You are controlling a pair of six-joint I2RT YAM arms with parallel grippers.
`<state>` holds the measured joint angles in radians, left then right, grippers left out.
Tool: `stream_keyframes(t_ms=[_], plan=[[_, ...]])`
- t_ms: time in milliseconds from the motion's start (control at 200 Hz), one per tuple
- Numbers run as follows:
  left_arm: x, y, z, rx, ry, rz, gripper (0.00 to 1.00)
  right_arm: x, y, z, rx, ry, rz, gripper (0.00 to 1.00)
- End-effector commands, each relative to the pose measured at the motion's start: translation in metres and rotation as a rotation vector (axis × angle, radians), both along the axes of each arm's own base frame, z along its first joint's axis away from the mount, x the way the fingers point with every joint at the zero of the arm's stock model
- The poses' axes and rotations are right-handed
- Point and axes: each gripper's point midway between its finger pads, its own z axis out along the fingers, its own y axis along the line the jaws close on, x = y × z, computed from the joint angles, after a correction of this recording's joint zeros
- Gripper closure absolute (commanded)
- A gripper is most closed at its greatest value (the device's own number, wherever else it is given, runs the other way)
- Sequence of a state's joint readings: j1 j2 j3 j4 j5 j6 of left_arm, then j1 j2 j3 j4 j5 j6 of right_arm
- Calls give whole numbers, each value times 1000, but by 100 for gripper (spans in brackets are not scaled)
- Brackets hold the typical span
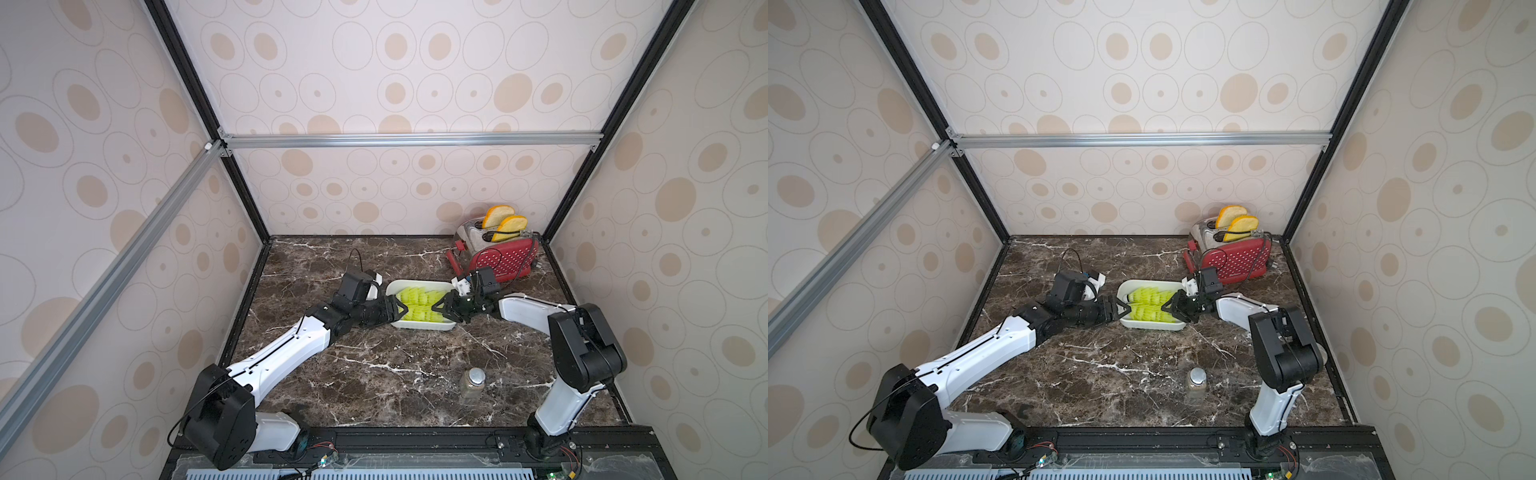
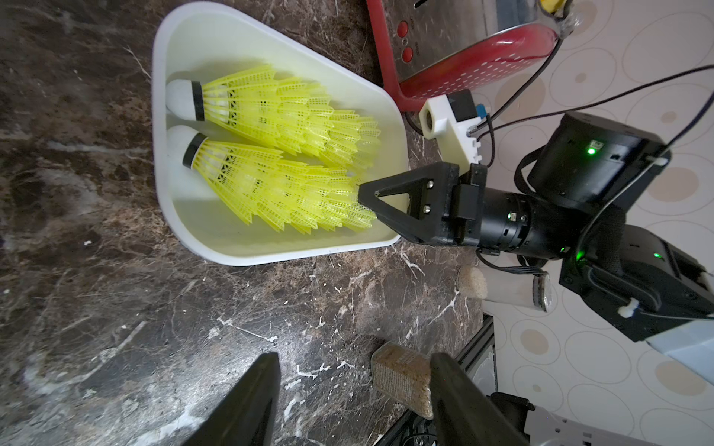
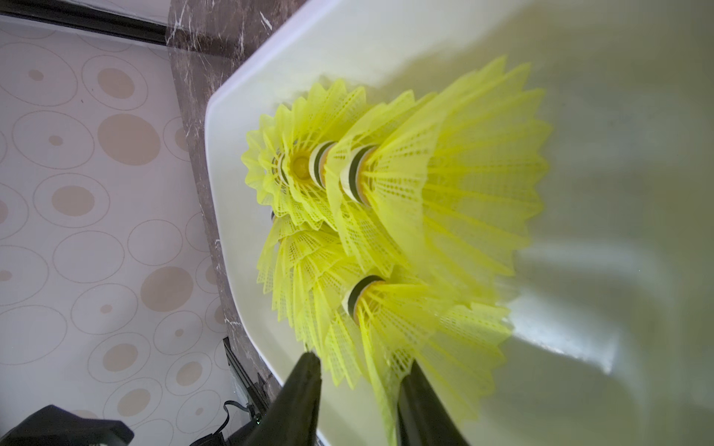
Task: Put the shuttlecocks into the storage box
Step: Place the shuttlecock in the storage box.
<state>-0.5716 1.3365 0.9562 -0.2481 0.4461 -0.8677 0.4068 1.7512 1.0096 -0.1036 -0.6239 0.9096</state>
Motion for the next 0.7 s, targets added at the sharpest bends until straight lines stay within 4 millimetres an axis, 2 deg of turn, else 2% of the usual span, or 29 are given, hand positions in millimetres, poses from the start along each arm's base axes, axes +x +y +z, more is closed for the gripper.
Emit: stream_keyframes(t_ms=[0,436,591,691], plan=[[3,-4,21,-23,-46,-3,36,2,-8,15,-48,-36,-4,62],[5,-3,24,-15,-55,5,35,-6,-39,34,-240,-56,-13,35],[6,-2,31,-9,-71,10,34,-4,-49,54,-291,-109,-24,23],[7,-1,39,-10,-89,12,34,-3,-54,71,-323,-151,-21,19]])
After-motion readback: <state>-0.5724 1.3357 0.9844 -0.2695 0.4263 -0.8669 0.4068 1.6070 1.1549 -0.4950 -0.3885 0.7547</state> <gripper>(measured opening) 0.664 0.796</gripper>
